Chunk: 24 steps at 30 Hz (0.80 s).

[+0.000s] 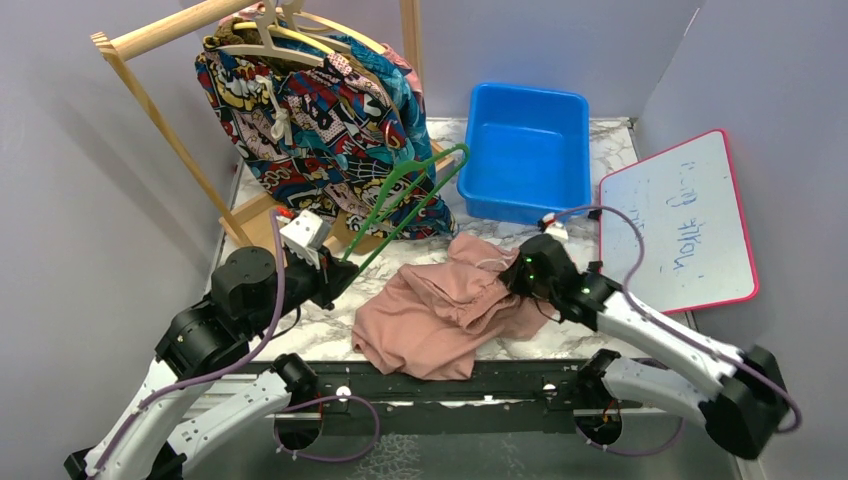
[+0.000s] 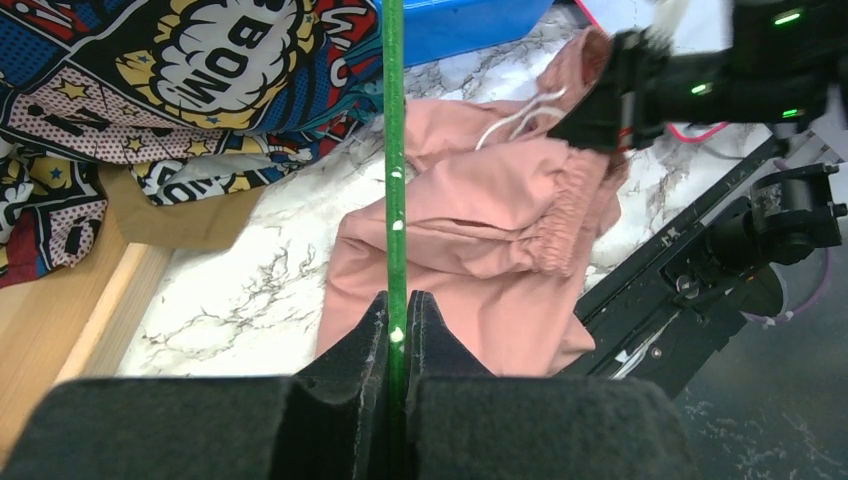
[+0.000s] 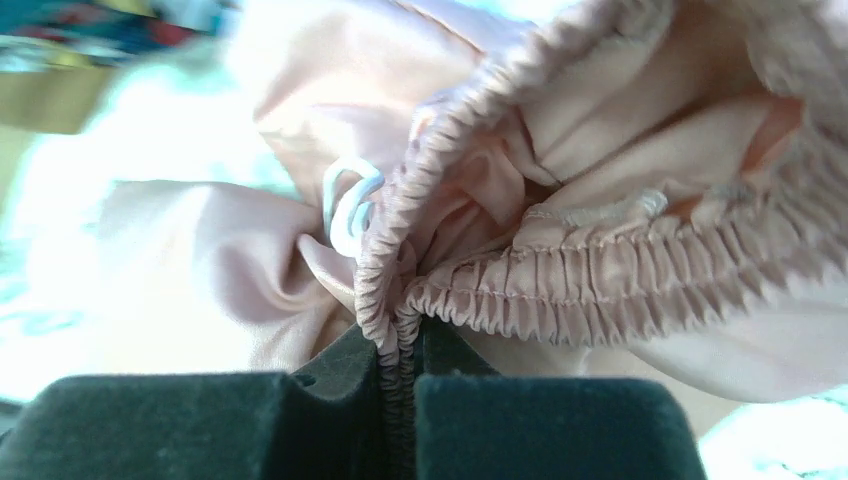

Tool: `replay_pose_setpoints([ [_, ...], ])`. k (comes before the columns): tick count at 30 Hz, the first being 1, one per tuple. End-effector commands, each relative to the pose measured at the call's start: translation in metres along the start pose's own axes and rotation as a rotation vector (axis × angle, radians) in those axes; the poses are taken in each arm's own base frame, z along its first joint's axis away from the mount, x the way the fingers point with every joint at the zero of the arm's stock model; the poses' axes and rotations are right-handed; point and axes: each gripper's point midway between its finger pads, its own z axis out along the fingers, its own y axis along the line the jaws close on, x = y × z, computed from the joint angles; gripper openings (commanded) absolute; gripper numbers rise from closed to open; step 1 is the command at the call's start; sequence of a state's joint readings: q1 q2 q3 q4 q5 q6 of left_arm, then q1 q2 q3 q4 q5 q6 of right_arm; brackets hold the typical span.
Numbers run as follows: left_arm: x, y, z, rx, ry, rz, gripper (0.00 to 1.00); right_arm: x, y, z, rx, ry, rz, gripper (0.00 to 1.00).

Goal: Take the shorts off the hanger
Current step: Pick up the shorts at the center of the board.

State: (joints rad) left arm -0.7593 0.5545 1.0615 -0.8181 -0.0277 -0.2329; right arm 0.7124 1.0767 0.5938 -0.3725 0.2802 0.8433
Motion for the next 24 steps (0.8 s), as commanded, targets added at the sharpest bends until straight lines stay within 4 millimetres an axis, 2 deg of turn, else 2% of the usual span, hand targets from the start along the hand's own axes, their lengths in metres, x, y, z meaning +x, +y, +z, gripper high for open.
replay_pose_setpoints([
  [1,-0.005,0.000,0.003,-0.004,-0.024,-0.016,0.00,-0.054,0.047,-0.058,-0.277,-0.198,-0.067,0.01],
  [7,-0.003,-0.002,0.005,0.011,-0.033,-0.020,0.00,-0.108,0.070,-0.128,-0.422,-0.409,-0.131,0.01],
  [13,0.003,-0.006,0.010,0.034,-0.021,-0.031,0.00,-0.163,0.079,-0.177,-0.425,-0.613,-0.161,0.01],
  [16,0.009,-0.007,0.014,0.043,-0.006,-0.034,0.00,-0.200,0.085,-0.208,-0.401,-0.739,-0.168,0.01],
  [21,0.016,-0.010,0.021,0.059,0.019,-0.037,0.00,-0.279,0.086,-0.271,-0.256,-0.991,-0.136,0.01],
  [24,0.016,-0.010,0.023,0.064,0.019,-0.037,0.00,-0.318,0.100,-0.302,-0.206,-1.094,-0.162,0.01],
])
